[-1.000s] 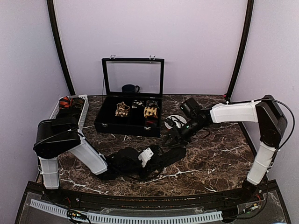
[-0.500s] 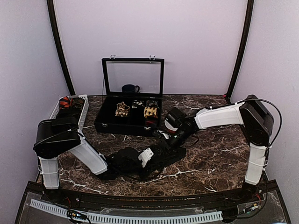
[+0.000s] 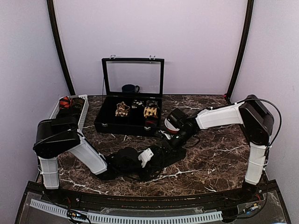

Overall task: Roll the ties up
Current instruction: Roll the tie at the center of the board.

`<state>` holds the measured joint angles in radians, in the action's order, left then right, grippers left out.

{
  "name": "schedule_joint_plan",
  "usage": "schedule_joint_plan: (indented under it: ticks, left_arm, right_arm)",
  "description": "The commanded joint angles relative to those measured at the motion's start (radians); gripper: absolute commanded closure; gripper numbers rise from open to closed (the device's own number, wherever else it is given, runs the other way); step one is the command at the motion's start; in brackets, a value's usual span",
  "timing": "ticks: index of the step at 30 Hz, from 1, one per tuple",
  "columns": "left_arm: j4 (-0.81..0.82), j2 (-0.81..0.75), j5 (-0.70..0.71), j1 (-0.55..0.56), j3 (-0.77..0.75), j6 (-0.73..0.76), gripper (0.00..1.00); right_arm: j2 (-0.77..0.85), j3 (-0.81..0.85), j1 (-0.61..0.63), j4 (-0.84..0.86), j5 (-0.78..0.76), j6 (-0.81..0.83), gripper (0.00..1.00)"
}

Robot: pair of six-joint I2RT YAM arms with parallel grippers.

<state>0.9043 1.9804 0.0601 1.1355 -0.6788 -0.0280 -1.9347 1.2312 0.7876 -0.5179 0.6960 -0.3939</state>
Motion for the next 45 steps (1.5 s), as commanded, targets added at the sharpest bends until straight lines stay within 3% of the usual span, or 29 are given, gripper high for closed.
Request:
schedule_joint_plan:
  ticks: [1, 7, 16, 24, 30, 36, 40, 45]
  left_arm:
    - [-0.044, -0.037, -0.012, -0.011, 0.041, 0.046, 0.38]
    - [0.063, -0.078, 0.0, -0.013, 0.065, 0.071, 0.23]
    - [0.164, -0.028, -0.038, -0.011, 0.062, 0.048, 0.17]
    - [0.214, 0.119, -0.058, -0.013, -0.064, 0.127, 0.18]
    - [0.226, 0.173, -0.07, -0.013, -0.107, 0.113, 0.25]
    - [0.203, 0.129, -0.065, -0.013, -0.055, 0.102, 0.54]
    - [0.097, 0.048, -0.034, -0.013, 0.008, 0.104, 0.64]
    - [-0.037, -0.023, -0.029, -0.013, 0.046, 0.066, 0.65]
  right_arm:
    - [-0.026, -0.051, -0.034, 0.04, 0.018, -0.003, 1.0]
    - [-0.026, -0.107, -0.088, 0.064, 0.044, 0.012, 1.0]
    - [-0.061, -0.157, -0.15, 0.076, 0.02, 0.039, 1.0]
    - [-0.102, -0.147, -0.156, 0.076, 0.017, 0.037, 1.0]
    - [-0.103, -0.149, -0.153, 0.071, 0.017, 0.052, 1.0]
    - [-0.113, -0.131, -0.121, 0.084, 0.03, 0.039, 1.0]
    - [-0.068, -0.117, -0.115, 0.077, 0.023, 0.024, 0.86]
    - [0.024, -0.094, -0.116, 0.067, 0.039, -0.009, 0.6]
